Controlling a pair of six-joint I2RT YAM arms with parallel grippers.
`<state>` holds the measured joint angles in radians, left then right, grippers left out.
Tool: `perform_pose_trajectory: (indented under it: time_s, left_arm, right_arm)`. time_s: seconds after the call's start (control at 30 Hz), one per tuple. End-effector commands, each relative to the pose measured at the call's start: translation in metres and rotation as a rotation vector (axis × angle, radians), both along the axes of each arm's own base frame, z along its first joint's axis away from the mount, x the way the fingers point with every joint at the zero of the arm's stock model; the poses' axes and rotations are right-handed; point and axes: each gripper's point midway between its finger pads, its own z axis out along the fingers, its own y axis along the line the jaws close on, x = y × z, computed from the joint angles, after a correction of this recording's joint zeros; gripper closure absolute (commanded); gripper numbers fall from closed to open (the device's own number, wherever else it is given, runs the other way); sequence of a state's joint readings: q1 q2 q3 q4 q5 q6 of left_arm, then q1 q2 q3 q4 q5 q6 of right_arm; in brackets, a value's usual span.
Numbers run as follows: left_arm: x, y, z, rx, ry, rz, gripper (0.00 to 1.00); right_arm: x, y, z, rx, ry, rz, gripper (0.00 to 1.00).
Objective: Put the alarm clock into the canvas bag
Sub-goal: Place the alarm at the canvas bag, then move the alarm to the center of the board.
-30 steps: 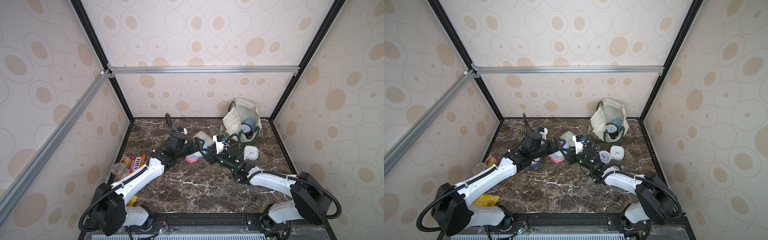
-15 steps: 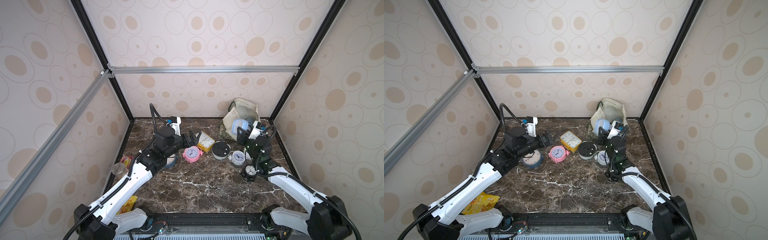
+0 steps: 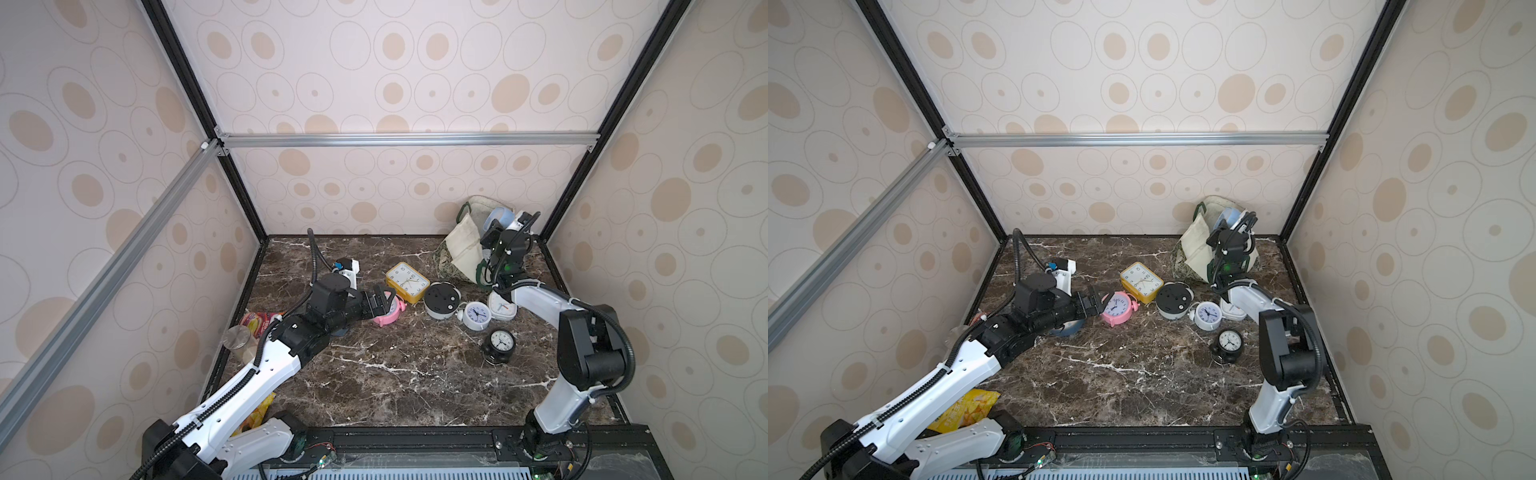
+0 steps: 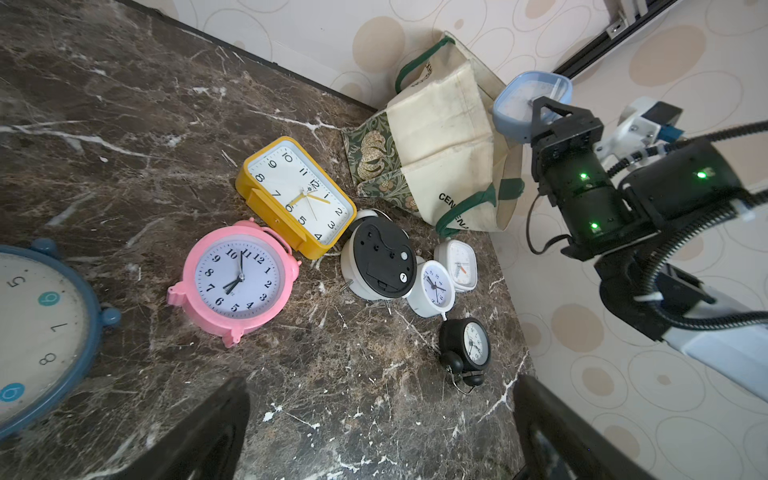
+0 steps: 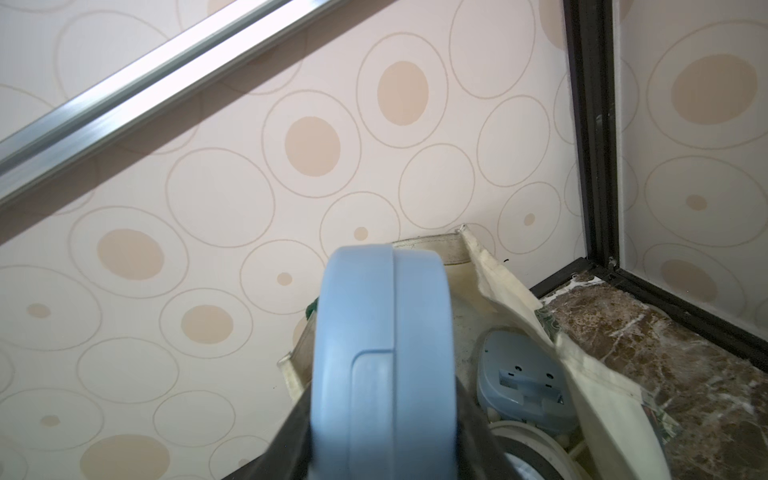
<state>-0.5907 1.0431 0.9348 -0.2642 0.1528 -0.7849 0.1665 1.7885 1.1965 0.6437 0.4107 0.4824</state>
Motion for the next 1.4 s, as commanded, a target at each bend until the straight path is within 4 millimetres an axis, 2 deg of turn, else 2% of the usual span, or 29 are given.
perform_pose_trajectory:
  time_s: [0.0,0.07,0.1,0.13,0.17,0.27,0.37,0.43,0.53,0.73,0.93,1.1,1.13,1.27,1.37]
  left_arm:
    - [-0.005,0.012,0.0,0.024,-0.003,0.031,0.01]
    - [-0.006,0.014,0.0,0.031,-0.004,0.039,0.02]
    - [-0.007,0.016,0.0,0.036,-0.006,0.042,0.02]
    - [-0.006,0.017,-0.001,0.042,-0.008,0.049,0.02]
    - [-0.006,0.02,-0.003,0.058,-0.006,0.057,0.02]
    - [-0.002,0.034,-0.016,0.142,0.023,0.118,0.02]
    - [0.0,0.047,-0.025,0.203,0.051,0.161,0.02]
    - [0.002,0.053,-0.03,0.227,0.066,0.185,0.02]
    - [0.003,0.065,-0.036,0.256,0.088,0.227,0.02]
    - [0.006,0.092,-0.053,0.316,0.151,0.327,0.02]
    - [0.016,0.119,-0.079,0.337,0.227,0.405,0.02]
    - [0.036,0.146,-0.108,0.332,0.294,0.468,0.02]
    - [0.04,0.149,-0.115,0.345,0.315,0.471,0.01]
    - [0.054,0.169,-0.14,0.452,0.389,0.522,0.02]
    - [0.064,0.173,-0.161,0.452,0.431,0.51,0.02]
  right_arm:
    - [0.015,-0.019,0.004,0.032,-0.002,-0.075,0.89]
    - [0.026,-0.021,-0.002,0.043,0.017,-0.056,0.82]
    - [0.03,-0.021,-0.004,0.051,0.026,-0.042,0.75]
    - [0.033,-0.021,-0.006,0.055,0.034,-0.033,0.66]
    - [0.033,-0.019,-0.004,0.057,0.033,-0.014,0.52]
    - [0.026,-0.013,0.012,0.035,0.004,0.038,0.26]
    - [0.017,-0.013,0.022,0.027,0.003,0.053,0.11]
    - [0.012,-0.011,0.019,0.032,0.018,0.089,0.09]
    - [-0.004,0.003,0.014,0.012,0.01,0.177,0.08]
    - [-0.053,0.03,0.005,0.019,-0.004,0.314,0.07]
    - [-0.102,0.07,0.005,-0.064,0.03,0.441,0.07]
    - [-0.135,0.1,-0.006,-0.075,0.088,0.557,0.07]
    - [-0.143,0.113,-0.01,-0.08,0.108,0.593,0.08]
    - [-0.165,0.126,-0.026,-0.017,0.14,0.675,0.09]
    - [-0.179,0.139,-0.038,-0.001,0.169,0.733,0.1]
